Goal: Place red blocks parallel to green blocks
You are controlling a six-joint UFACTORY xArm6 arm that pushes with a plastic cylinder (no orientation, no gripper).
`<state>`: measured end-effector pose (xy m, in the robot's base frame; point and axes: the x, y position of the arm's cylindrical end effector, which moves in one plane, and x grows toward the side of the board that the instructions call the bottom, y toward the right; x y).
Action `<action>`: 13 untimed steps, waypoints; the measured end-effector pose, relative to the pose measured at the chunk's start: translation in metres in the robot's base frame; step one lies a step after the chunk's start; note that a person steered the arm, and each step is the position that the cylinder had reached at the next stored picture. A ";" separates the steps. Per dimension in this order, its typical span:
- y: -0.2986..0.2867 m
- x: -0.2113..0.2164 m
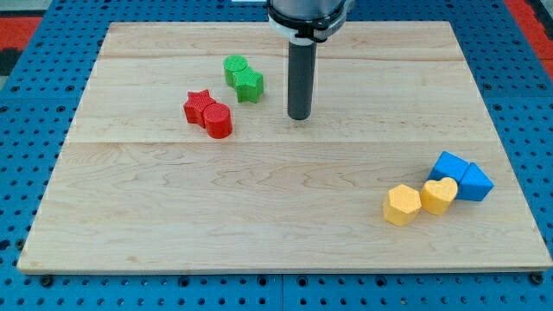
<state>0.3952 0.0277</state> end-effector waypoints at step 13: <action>-0.042 -0.051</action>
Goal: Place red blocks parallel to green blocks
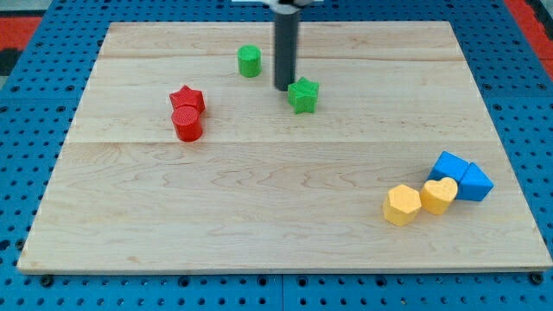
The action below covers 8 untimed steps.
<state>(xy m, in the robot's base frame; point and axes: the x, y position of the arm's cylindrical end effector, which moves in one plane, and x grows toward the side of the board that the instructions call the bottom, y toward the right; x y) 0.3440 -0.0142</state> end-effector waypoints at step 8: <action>-0.063 -0.041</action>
